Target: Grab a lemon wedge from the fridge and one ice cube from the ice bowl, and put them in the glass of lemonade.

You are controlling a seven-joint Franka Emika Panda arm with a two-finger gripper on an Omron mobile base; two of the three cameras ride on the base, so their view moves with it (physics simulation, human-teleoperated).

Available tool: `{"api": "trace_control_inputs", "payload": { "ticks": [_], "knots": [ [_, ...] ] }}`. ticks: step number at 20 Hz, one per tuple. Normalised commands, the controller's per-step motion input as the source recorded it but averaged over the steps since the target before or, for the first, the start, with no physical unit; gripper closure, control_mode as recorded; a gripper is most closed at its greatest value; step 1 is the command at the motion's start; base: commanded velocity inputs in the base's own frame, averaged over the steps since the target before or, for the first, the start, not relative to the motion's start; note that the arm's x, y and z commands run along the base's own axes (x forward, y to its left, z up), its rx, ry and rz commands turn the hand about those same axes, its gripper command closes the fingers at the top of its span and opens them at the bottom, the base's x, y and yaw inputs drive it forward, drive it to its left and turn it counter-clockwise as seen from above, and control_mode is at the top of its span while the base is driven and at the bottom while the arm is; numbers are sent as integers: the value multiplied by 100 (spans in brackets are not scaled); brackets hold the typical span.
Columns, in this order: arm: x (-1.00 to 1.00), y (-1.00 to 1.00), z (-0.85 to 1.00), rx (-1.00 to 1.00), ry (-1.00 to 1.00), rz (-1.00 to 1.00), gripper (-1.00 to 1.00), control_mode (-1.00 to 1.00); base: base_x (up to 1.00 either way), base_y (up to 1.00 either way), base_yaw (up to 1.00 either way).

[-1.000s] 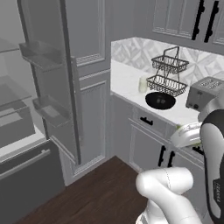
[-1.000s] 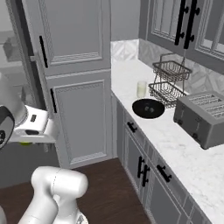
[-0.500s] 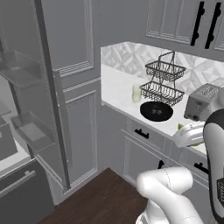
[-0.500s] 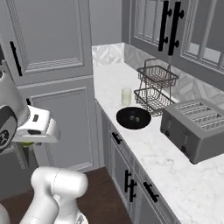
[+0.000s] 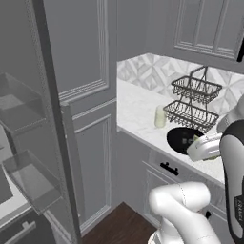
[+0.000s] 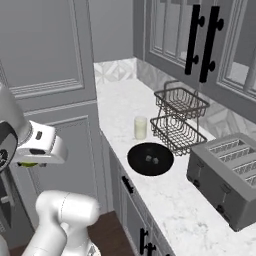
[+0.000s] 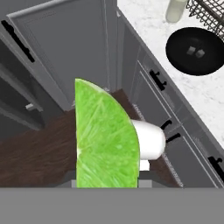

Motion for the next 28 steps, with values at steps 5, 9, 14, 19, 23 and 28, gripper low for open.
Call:
{"api": "trace_control_inputs", "payload": {
  "ticks": [5, 9, 14, 19, 23, 28],
  "knots": [
    [0, 0, 0, 0, 0, 0, 100, 100, 70, -8, 0],
    [0, 0, 0, 0, 0, 0, 100, 100, 29, -5, -14],
    [0, 0, 0, 0, 0, 0, 100, 100, 39, -1, -24],
    [0, 0, 0, 0, 0, 0, 100, 100, 74, 0, -8],
    [0, 0, 0, 0, 0, 0, 100, 100, 77, -3, 1],
    [0, 0, 0, 0, 0, 0, 100, 100, 79, -34, 8]
  ]
}}
